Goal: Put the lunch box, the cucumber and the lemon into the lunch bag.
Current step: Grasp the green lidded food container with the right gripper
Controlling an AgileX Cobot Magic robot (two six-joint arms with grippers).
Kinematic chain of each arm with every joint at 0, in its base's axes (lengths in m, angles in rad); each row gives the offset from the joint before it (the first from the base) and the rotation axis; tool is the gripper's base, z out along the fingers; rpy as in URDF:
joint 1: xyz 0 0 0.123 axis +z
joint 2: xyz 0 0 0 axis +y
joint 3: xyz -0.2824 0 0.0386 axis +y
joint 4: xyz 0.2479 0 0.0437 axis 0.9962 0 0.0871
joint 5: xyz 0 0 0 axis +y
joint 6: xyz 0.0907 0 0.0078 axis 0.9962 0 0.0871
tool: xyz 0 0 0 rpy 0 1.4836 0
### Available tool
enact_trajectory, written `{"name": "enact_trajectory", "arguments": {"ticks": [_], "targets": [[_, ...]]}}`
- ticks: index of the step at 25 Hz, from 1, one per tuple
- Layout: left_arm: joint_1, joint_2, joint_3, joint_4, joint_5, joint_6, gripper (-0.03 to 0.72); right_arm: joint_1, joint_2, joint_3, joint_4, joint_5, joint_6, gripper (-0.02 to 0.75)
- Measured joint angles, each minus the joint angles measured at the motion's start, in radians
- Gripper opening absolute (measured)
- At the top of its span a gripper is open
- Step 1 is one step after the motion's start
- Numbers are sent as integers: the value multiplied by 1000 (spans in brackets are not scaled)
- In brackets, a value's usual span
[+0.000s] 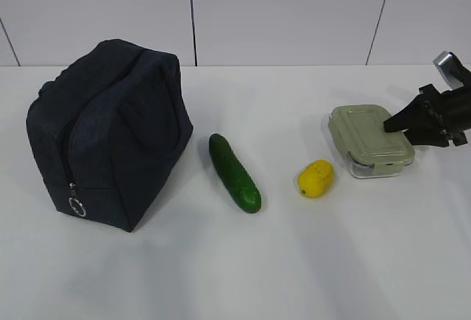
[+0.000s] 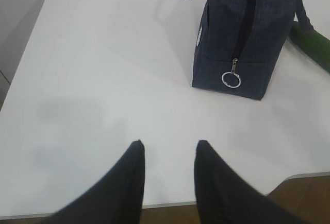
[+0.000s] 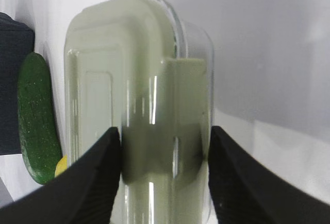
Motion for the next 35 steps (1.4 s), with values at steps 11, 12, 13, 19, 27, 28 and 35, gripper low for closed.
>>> {"name": "enact_trajectory", "arguments": {"ticks": [11, 12, 13, 19, 27, 28, 35], "targets": [[0, 0, 0, 0, 0, 0, 239, 0, 5, 0, 6, 4, 22, 369], [0, 0, 0, 0, 0, 0, 239, 0, 6, -1, 10, 6, 23, 369], [0, 0, 0, 0, 0, 0, 240, 0, 8, -2, 13, 8, 23, 369], [0, 0, 0, 0, 0, 0, 239, 0, 10, -3, 23, 5, 23, 435], [0, 0, 0, 0, 0, 0, 240, 2, 22, -3, 38, 2, 23, 515], [0, 0, 0, 0, 0, 0, 240, 2, 27, -3, 45, 2, 23, 510], [0, 0, 0, 0, 0, 0, 239, 2, 27, 11, 89, 2, 19, 433]]}}
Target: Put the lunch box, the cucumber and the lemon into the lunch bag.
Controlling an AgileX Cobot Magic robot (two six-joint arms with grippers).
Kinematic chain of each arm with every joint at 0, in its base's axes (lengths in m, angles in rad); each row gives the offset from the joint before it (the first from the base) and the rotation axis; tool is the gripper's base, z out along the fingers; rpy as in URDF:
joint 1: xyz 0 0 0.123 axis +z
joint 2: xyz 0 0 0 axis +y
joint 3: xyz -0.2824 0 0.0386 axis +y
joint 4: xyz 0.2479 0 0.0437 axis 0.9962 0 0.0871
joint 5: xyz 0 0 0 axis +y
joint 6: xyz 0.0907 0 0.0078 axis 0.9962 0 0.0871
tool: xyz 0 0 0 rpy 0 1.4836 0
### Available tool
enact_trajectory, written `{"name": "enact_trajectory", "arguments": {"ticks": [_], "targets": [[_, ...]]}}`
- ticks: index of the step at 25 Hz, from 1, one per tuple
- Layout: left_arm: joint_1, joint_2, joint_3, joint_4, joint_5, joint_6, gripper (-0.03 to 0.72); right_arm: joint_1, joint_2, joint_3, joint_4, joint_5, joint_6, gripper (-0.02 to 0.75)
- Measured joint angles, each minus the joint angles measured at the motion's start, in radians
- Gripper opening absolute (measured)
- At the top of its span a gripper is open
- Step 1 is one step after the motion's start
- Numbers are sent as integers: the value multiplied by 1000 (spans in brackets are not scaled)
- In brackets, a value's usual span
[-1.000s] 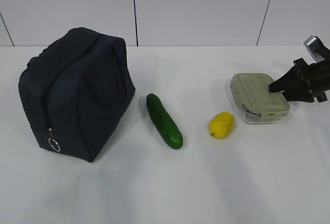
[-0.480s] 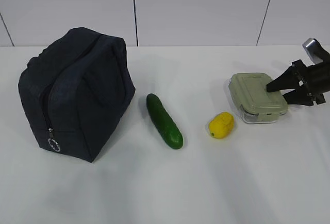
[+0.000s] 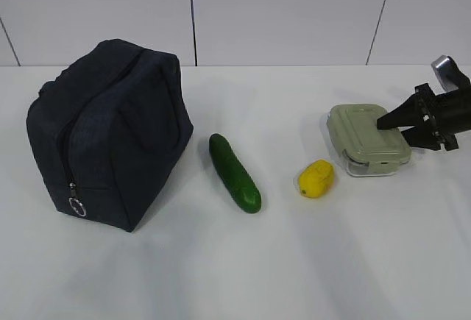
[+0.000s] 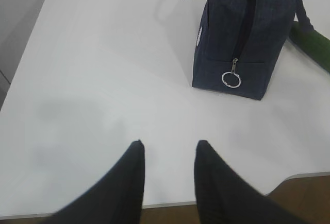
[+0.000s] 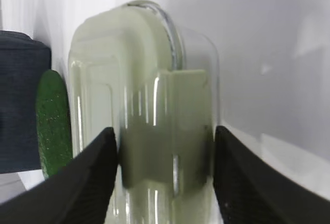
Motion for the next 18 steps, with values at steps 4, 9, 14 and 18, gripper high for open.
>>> {"name": "enact_trajectory", "arguments": {"ticks": [4, 9, 14, 18], "targets": [[0, 0, 0, 0, 0, 0, 240, 0, 0, 43, 36, 2, -28, 426], [0, 0, 0, 0, 0, 0, 240, 0, 0, 83, 85, 6, -67, 426], [0, 0, 0, 0, 0, 0, 240, 0, 0, 84, 88, 6, -74, 426], [0, 0, 0, 0, 0, 0, 239, 0, 0, 84, 92, 6, -79, 416]]}}
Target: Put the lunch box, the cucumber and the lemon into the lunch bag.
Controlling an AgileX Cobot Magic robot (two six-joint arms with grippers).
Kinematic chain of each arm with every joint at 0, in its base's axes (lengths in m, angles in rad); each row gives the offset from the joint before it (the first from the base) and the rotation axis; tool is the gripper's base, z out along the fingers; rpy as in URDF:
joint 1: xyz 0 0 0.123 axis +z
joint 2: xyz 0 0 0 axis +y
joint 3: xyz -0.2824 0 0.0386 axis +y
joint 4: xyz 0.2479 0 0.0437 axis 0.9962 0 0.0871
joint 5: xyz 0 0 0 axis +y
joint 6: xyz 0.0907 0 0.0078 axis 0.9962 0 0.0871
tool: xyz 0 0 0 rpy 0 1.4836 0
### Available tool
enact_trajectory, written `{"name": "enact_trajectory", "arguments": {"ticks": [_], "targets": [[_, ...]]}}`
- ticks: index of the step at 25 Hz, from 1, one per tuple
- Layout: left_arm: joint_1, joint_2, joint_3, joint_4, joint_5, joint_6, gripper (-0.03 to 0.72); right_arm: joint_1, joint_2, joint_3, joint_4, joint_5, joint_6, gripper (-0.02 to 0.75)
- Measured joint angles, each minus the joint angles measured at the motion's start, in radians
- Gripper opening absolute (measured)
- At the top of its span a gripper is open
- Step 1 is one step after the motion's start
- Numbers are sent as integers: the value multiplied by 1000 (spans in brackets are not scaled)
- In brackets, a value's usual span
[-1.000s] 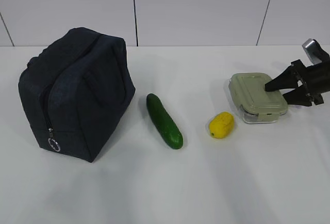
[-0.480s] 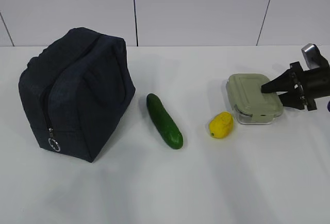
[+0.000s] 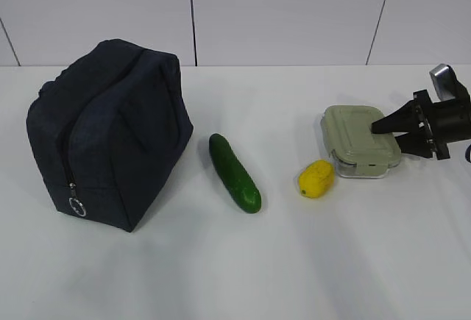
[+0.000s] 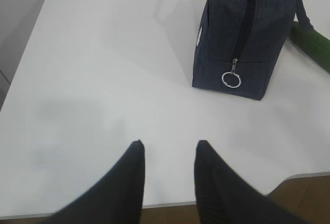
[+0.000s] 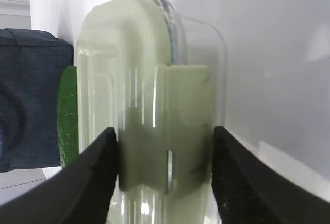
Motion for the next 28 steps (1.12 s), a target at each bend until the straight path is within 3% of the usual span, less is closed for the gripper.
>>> {"name": "enact_trajectory", "arguments": {"ticks": [5, 28], "targets": [[0, 0, 0, 0, 0, 0, 239, 0, 0, 0, 6, 2, -8, 379], [0, 0, 0, 0, 0, 0, 239, 0, 0, 2, 9, 2, -7, 351]]}}
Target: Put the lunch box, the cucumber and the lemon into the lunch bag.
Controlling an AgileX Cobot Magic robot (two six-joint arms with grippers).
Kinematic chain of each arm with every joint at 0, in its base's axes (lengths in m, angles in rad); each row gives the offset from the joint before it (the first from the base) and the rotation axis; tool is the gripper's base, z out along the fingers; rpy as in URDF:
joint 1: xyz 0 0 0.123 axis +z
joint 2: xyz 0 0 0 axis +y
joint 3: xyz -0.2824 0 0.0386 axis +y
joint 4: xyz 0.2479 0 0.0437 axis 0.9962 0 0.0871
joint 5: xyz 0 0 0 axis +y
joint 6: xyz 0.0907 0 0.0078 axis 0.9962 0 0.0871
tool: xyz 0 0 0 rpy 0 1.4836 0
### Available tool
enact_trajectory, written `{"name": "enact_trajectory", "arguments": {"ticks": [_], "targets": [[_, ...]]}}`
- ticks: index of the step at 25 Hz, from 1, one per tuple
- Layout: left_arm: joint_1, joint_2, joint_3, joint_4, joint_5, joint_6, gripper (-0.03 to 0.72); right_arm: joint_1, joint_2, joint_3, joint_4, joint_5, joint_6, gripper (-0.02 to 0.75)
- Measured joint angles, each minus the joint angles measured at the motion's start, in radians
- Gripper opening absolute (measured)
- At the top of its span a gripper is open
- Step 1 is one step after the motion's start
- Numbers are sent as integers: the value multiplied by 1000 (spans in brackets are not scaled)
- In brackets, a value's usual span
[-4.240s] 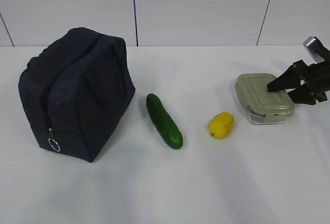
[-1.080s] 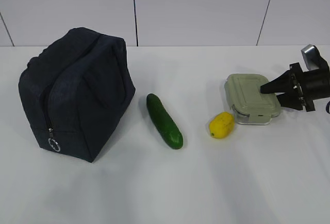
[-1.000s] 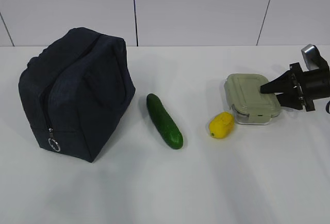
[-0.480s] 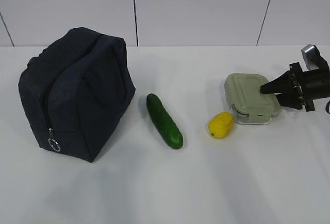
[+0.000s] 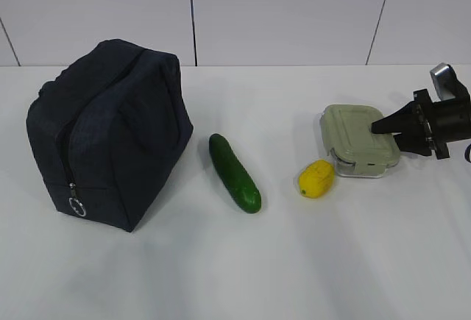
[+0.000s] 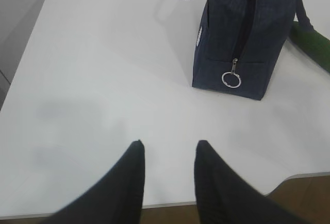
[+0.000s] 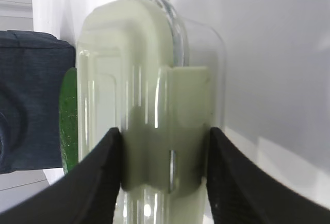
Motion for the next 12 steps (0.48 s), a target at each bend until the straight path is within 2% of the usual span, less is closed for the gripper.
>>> {"name": "enact_trajectory", "arguments": {"ticks": [12], "targets": [[0, 0, 0, 0, 0, 0, 239, 0, 0, 0, 2, 0, 7, 340]]}}
